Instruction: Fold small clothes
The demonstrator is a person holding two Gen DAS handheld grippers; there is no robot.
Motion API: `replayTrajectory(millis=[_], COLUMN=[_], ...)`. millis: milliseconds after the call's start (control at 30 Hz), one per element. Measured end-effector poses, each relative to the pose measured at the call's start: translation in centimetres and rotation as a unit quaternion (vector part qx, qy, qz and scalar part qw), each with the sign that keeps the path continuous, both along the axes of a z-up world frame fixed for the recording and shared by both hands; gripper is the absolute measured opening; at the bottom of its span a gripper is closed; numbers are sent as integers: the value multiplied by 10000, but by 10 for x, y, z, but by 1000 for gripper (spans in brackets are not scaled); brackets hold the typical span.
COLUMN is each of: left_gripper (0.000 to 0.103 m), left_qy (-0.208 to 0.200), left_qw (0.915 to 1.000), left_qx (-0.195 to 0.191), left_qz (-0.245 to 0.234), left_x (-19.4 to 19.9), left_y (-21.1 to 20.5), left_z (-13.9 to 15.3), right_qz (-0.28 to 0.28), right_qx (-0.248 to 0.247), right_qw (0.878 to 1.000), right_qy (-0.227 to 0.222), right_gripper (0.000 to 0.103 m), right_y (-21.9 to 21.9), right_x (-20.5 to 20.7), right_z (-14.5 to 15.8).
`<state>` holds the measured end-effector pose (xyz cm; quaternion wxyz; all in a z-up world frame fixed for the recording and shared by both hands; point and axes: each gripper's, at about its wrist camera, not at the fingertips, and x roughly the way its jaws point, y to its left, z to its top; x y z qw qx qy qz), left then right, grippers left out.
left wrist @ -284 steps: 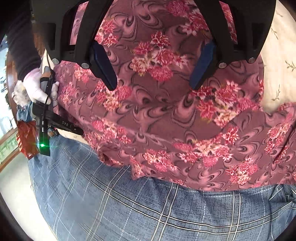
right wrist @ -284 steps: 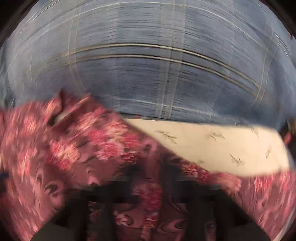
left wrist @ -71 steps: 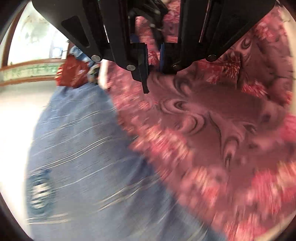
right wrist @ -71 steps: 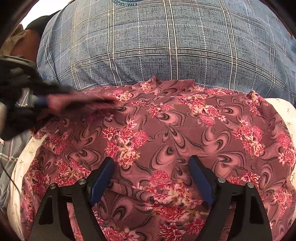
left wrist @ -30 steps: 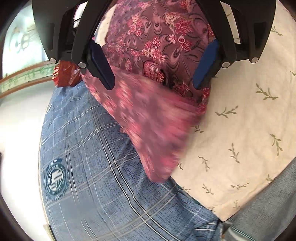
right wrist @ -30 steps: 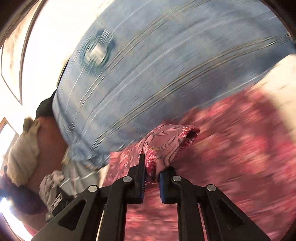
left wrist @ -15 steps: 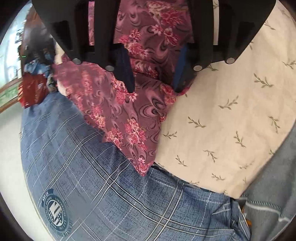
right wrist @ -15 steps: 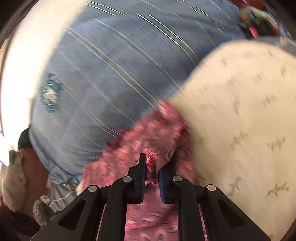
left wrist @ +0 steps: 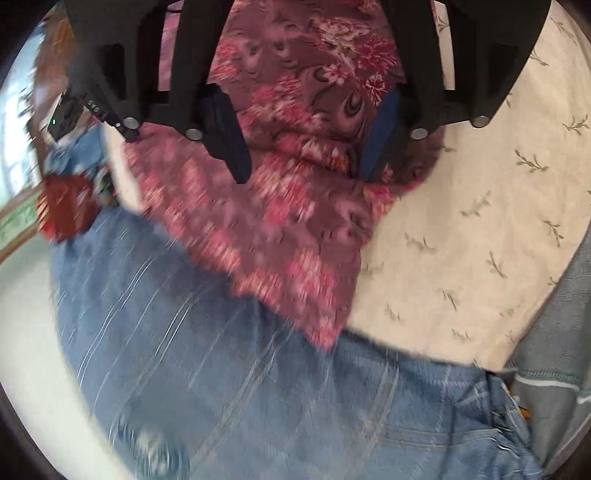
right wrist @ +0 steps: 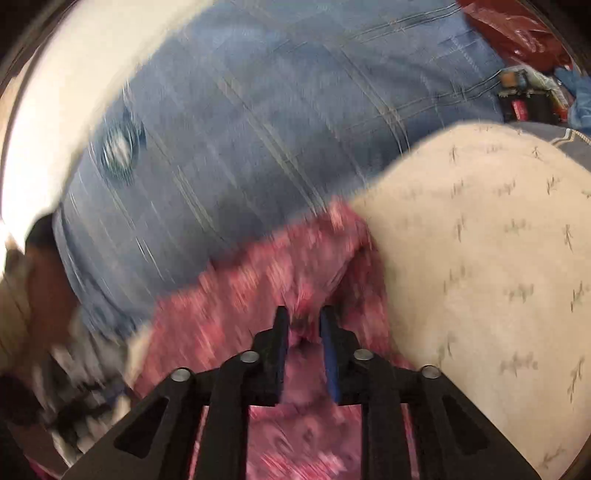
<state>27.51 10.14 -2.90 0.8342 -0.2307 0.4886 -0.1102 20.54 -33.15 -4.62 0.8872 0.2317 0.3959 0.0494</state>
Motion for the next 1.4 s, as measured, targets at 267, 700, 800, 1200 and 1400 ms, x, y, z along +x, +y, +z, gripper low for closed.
replayTrajectory(millis=[267, 700, 800, 1200, 1400], left_gripper=[62, 71, 71, 71, 50], left_qy=[328, 1086, 1269, 1347, 1361], left_qw=[9967, 9906, 9864, 9762, 9774], left_qx=[648, 78, -41, 500, 549], left_qz=[-349, -830, -1046, -1627, -1519], left_x=[-7, -167, -197, -224, -225], left_y=[-16, 61, 46, -3, 0], left_z=[-7, -2, -12, -26, -27], right_qz=[-91, 49, 157, 1902, 2813], right_qx=[154, 149, 459, 148, -758], right_qw=[9998, 9993, 9980, 9780, 9523], right_qy=[18, 349, 399, 844, 907], right_gripper=[19, 33, 37, 46, 34], right_y=[-1, -66, -79, -33, 8], right_x=[-17, -173, -202, -236, -240], right_z=[1, -12, -19, -48, -56])
